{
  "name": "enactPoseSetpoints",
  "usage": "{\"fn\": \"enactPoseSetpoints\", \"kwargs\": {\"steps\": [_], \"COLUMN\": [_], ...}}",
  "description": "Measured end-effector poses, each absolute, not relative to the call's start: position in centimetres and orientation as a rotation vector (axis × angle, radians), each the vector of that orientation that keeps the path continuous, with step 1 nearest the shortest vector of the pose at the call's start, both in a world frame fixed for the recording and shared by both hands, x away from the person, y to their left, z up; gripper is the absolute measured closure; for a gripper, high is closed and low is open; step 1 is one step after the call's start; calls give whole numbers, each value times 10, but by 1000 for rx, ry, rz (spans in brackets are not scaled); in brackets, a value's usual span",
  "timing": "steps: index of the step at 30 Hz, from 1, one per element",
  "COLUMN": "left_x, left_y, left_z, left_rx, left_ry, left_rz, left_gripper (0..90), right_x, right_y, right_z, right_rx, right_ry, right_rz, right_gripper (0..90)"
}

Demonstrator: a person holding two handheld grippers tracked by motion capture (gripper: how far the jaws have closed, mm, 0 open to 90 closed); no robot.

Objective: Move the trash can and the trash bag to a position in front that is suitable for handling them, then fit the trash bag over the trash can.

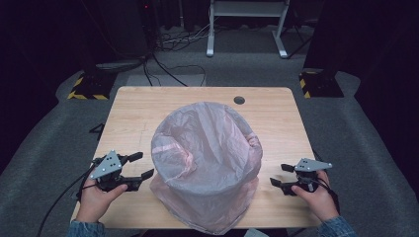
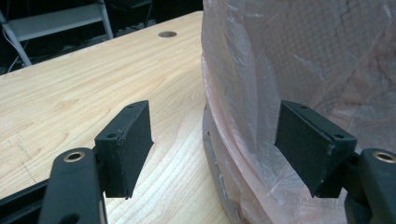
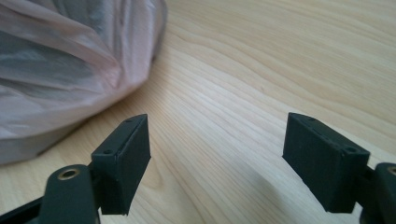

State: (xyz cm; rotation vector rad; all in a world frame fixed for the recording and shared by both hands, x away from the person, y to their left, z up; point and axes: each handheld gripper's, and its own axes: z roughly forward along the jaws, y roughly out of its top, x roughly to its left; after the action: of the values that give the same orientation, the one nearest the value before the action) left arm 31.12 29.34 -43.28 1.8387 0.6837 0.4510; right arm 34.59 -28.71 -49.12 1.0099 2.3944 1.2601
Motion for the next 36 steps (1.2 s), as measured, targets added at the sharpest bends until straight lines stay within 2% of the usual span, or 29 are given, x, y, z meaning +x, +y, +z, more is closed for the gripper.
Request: {"fn": "enactPoseSetpoints", "kwargs": {"steps": [6, 17, 26, 36], "left_x": [310, 307, 299, 285], "left_y": [293, 291, 298, 313], "left_z": [-433, -432, -432, -441], "left_rx": [1850, 1854, 1886, 1889], "left_ry": [689, 684, 732, 810], "left_rz": [462, 468, 478, 502], "left_gripper": [270, 270, 259, 258], "right_x": [346, 345, 352, 361], "right_y": [-291, -290, -292, -288], "right_z": [-492, -472, -436, -382], "right_rx": [1035, 1005, 989, 913], "right_ry": [2377, 2362, 2331, 2322], "right_rz": [1249, 1314, 1401, 1470], "right_gripper": [231, 235, 233, 224]}}
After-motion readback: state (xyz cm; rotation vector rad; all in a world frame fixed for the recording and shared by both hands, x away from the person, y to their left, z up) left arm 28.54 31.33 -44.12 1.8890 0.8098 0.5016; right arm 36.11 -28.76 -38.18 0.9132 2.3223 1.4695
